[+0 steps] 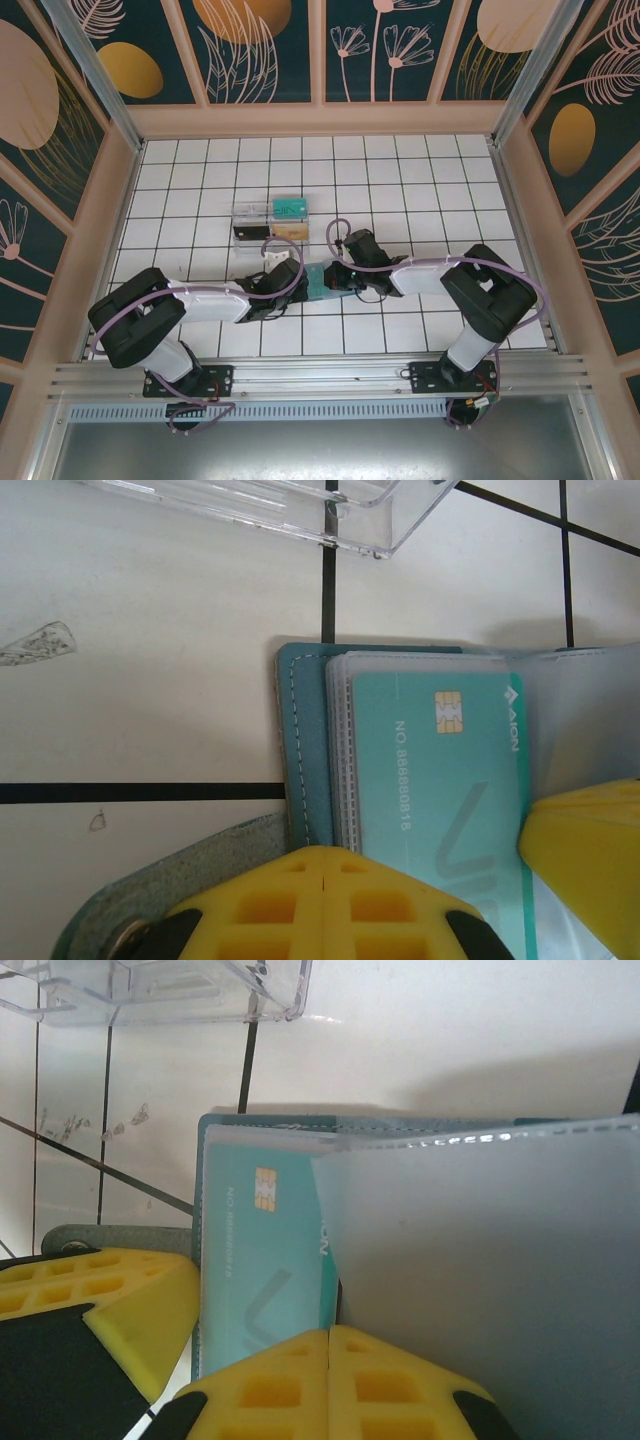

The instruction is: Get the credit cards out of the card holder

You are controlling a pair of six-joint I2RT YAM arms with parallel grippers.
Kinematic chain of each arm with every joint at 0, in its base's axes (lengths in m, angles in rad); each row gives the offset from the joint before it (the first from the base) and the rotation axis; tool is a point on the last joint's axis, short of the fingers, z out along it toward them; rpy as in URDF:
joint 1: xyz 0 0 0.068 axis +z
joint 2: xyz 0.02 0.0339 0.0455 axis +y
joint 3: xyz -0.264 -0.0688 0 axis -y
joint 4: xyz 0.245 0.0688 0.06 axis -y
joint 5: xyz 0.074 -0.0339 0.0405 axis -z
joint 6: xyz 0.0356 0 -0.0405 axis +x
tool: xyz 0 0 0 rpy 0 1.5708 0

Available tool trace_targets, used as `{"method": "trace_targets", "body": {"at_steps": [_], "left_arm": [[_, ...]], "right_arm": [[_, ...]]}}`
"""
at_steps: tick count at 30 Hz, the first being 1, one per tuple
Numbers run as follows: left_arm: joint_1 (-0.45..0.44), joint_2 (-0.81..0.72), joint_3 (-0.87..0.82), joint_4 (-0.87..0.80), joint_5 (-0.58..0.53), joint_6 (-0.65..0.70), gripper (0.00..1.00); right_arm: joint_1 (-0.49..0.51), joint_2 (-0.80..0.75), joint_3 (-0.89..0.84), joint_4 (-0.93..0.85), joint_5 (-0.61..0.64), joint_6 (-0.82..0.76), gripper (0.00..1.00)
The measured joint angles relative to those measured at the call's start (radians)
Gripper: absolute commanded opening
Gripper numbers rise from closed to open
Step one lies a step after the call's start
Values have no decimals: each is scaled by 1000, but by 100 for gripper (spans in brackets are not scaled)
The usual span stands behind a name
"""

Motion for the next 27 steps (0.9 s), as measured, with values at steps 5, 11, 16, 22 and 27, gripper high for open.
{"method": "trace_targets", "body": {"at_steps": [5, 11, 16, 22, 27], "left_arm": [[0, 0, 0, 0, -3, -14, 0], [0, 0, 0, 0, -3, -21, 0], [0, 0, 0, 0, -3, -21, 0], [0, 0, 0, 0, -3, -21, 0], [0, 6, 4, 1, -3, -20, 0]], "right_arm": [[-23, -14, -11, 1, -8, 0, 0], [-70, -64, -48, -13, -11, -1, 0], [-84, -73, -51, -19, -11, -2, 0], [-84, -73, -51, -21, -19, -4, 14], [-85, -65, -51, -6, -47, -4, 21]]}}
